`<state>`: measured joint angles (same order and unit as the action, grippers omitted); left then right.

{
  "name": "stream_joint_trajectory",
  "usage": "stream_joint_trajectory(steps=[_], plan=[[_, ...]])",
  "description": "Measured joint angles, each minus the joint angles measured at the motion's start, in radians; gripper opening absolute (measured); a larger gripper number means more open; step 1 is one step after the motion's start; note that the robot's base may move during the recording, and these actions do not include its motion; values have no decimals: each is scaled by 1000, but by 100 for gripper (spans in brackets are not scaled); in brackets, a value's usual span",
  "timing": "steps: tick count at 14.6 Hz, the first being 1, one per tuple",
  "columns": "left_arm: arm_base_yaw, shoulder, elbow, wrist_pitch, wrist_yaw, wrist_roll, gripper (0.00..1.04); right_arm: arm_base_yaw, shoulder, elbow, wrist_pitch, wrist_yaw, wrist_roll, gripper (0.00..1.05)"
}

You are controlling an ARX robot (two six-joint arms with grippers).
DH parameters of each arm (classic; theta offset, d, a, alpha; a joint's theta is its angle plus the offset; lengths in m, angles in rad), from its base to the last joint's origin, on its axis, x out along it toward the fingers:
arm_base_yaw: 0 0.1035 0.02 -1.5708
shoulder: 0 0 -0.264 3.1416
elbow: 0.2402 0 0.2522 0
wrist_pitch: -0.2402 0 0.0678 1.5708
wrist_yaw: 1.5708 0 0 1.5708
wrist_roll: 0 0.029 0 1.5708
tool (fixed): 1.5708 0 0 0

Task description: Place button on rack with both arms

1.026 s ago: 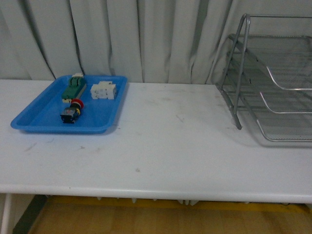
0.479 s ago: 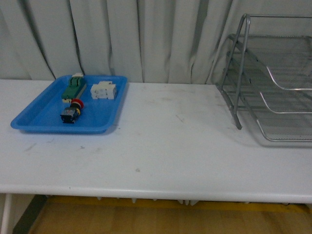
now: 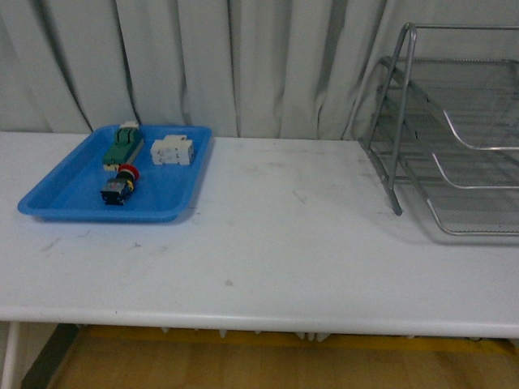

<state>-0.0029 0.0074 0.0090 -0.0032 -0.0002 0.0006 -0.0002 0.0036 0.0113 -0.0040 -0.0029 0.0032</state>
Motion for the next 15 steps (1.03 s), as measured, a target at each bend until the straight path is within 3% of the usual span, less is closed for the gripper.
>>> stream_joint_trajectory(steps=[8, 9, 11, 12, 13, 14, 15], plan=[[0, 0, 0, 0, 0, 0, 98, 1, 2, 0, -7, 8, 3, 98], [0, 0, 0, 0, 0, 0, 98, 26, 36, 25, -87, 89, 46, 98], [0, 0, 0, 1, 0, 0, 98, -16, 187, 48, -23, 141, 127, 98], [0, 0, 0, 0, 0, 0, 98, -53, 244, 56, 45, 117, 145, 98], [0, 0, 0, 0, 0, 0, 98, -179, 508, 135, 319, 3, 153, 98], [0, 0, 0, 0, 0, 0, 98, -311, 998, 333, 674, -87, 184, 98], [0, 0, 0, 0, 0, 0, 98, -326, 1131, 422, 731, -97, 201, 98]])
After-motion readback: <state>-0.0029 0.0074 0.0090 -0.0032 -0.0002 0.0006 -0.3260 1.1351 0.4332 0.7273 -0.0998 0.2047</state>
